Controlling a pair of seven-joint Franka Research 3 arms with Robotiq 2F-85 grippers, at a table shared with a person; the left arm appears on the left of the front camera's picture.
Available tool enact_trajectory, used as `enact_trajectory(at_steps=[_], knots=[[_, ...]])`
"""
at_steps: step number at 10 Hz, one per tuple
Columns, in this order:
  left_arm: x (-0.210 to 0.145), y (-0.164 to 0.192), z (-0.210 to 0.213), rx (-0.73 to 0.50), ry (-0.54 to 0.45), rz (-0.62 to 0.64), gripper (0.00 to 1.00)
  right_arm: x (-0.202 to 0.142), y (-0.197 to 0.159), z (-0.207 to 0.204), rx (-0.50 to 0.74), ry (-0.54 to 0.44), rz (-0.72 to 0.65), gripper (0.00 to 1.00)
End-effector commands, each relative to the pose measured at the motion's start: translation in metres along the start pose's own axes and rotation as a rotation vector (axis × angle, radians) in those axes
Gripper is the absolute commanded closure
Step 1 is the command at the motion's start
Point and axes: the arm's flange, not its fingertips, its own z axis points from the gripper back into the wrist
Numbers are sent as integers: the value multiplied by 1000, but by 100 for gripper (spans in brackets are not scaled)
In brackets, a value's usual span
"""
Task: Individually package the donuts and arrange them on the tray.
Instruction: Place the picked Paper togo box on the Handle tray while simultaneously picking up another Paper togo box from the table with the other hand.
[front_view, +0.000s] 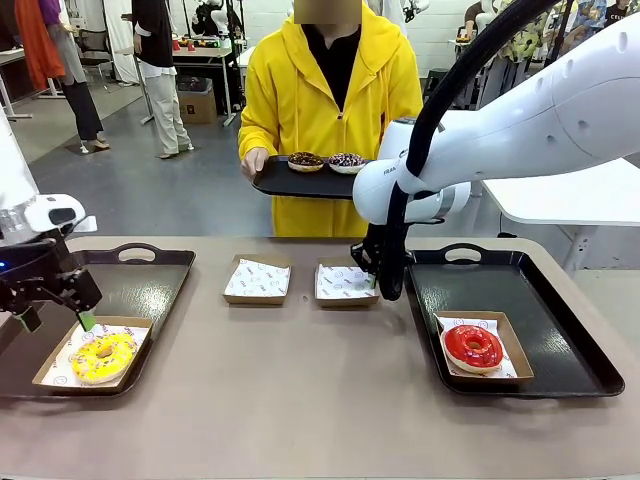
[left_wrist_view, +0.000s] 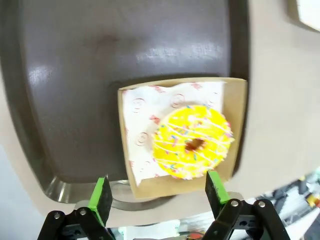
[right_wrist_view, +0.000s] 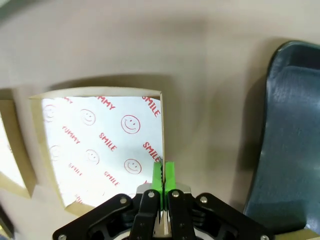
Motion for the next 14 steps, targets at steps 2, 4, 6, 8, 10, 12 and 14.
enact_trajectory(at_steps=[2,4,6,8,10,12,14], knots=[[-30,34,45,-349,-42,-81,3,-15,6,63,-24,0,-35,100],[-46,73,67,-486,-72,-25,3,-13,11,112,-56,-35,-43,100],[-59,144,81,-711,-118,54,3,-6,25,158,-49,-52,-34,100],[-63,174,82,-805,-153,89,3,-1,31,168,-48,-61,-28,100],[-64,192,72,-822,-141,128,3,6,33,165,-46,-46,-31,100],[-63,214,61,-930,-154,179,3,12,32,158,-35,-25,-41,100],[-69,240,51,-1012,-174,234,3,19,35,157,-42,-26,-46,100]])
